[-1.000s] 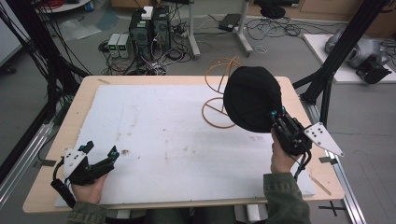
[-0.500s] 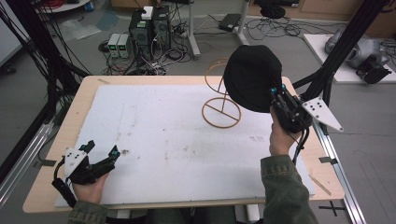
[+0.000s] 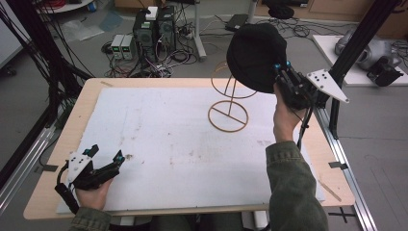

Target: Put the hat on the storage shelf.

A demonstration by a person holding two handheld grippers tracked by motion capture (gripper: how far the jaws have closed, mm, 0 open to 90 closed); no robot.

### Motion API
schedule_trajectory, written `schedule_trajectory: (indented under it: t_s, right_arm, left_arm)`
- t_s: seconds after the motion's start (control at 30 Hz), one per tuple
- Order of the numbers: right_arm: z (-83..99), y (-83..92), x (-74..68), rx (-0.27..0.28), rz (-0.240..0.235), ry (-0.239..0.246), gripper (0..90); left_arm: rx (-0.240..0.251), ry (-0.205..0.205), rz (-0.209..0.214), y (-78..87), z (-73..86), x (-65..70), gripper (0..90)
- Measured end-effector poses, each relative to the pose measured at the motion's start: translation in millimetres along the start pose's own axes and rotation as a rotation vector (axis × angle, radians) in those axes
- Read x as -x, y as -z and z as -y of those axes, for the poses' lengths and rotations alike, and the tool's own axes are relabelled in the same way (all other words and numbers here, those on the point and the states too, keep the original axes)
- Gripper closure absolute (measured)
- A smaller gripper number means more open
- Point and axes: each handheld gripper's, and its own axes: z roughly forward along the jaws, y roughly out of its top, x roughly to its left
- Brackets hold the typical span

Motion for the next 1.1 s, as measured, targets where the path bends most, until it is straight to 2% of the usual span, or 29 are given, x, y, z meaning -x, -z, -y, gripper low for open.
schedule_trajectory:
  t_s: [0.3, 0.37, 0.57, 0.67, 0.87, 0.97, 1.1]
  right_arm:
    - [3.1, -28.5, 0.8, -0.024, 0.001, -0.007, 86.7]
    - [5.7, -32.5, 2.3, -0.031, 0.006, -0.010, 86.7]
    - [16.2, -43.1, 6.4, -0.033, 0.010, -0.073, 86.7]
    - [21.8, -48.6, 7.2, -0.046, 0.018, -0.085, 86.7]
    - [29.3, -56.6, 6.2, -0.089, 0.022, -0.079, 86.7]
    - [31.7, -60.4, 4.7, -0.119, 0.030, -0.043, 86.7]
    - [35.0, -63.6, 2.8, -0.149, 0.029, -0.029, 86.7]
  left_arm:
    - [0.002, -0.018, 0.011, -2.0, 0.6, 0.6, 13.9]
    - [0.006, -0.008, 0.011, -2.7, 0.7, 0.5, 13.9]
    - [0.008, -0.003, 0.014, -3.6, 0.6, -0.7, 13.9]
    - [0.010, -0.006, 0.017, -3.0, 0.4, -0.7, 13.9]
    - [0.004, -0.003, 0.019, -3.6, 0.6, -0.7, 13.9]
    - [0.005, -0.004, 0.020, -3.8, 0.6, -0.7, 13.9]
    - [0.005, -0.004, 0.019, -3.9, 0.7, -0.5, 13.9]
